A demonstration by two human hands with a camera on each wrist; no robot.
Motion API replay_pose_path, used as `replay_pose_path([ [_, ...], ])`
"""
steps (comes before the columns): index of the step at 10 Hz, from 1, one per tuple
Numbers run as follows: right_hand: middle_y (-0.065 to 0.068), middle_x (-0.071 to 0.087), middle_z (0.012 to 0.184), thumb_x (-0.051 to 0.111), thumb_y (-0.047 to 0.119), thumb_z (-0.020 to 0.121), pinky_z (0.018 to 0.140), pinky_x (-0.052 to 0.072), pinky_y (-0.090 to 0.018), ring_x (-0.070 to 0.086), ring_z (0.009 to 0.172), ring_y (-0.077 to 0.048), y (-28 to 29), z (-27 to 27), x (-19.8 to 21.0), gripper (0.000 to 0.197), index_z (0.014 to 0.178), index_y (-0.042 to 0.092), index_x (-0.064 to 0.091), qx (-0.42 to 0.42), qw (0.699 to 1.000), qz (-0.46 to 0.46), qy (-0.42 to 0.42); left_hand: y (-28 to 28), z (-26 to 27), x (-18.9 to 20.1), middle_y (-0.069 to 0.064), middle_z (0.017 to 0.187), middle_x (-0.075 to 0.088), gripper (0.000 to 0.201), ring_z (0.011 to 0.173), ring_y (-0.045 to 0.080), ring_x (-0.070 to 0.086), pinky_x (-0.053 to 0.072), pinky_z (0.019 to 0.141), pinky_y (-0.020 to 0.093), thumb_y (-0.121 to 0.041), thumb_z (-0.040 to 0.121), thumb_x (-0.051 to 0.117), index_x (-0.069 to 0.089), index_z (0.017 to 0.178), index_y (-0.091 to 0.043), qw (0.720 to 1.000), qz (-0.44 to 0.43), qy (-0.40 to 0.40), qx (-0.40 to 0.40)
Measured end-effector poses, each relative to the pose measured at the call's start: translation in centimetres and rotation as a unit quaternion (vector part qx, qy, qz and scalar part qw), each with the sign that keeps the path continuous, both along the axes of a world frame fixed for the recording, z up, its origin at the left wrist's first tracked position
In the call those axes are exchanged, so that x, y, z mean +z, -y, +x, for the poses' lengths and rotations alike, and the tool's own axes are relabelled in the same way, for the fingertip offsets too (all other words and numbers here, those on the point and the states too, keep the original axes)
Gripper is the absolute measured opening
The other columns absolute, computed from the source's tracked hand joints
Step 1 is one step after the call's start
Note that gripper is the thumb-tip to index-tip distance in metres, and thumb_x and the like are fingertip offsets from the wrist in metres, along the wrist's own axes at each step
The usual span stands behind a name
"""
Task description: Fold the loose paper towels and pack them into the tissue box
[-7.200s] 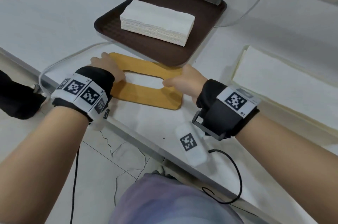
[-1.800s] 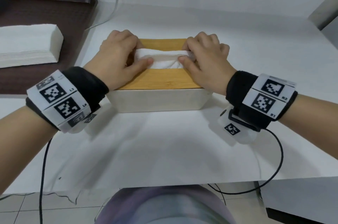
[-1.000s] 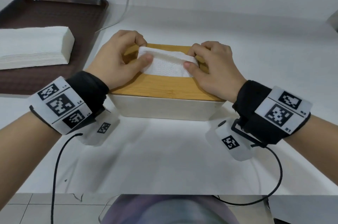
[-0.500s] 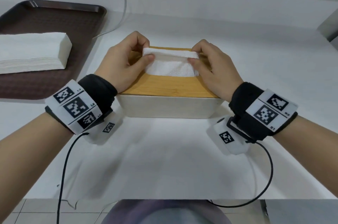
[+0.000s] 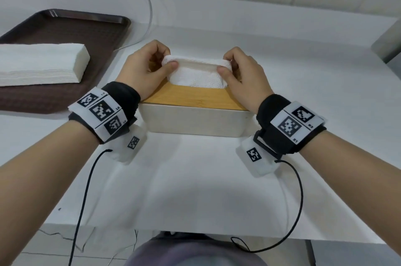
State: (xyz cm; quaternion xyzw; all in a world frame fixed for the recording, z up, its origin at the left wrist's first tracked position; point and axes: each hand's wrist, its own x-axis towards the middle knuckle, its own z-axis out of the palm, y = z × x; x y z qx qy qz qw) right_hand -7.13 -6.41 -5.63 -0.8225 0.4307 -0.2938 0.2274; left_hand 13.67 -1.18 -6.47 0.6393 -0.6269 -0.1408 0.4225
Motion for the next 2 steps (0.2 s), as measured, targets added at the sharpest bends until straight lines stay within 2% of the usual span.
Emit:
replay_pose_path([
  [1, 0.013, 0.041, 0.075, 0.058, 0.023, 0.087, 0.075, 0.035, -0.028, 0.044, 0.084, -0.018, 0.27, -0.09, 0.11, 0.023, 0.104, 0.021, 0.043, 0.007, 0.999, 0.049, 0.022, 0.05, -0.05, 0.08, -0.015, 0.075, 0.050, 0.024, 0.066, -0.004, 0.048, 0.035, 0.064, -0.001, -0.023, 0.088, 0.061, 0.045, 0.075, -0.034, 0.999, 0.021, -0.028, 0.012],
  [2, 0.010, 0.044, 0.086, 0.066, 0.026, 0.082, 0.084, 0.037, -0.024, 0.048, 0.099, -0.017, -0.10, -0.62, 0.33, 0.047, 0.120, 0.019, 0.040, -0.009, 0.997, 0.045, 0.063, -0.29, -0.24, 0.86, -0.015, 0.080, 0.053, 0.011, 0.072, -0.010, 0.051, 0.034, 0.069, -0.002, -0.026, 0.090, 0.059, 0.049, 0.088, -0.030, 0.998, 0.015, -0.063, 0.014],
])
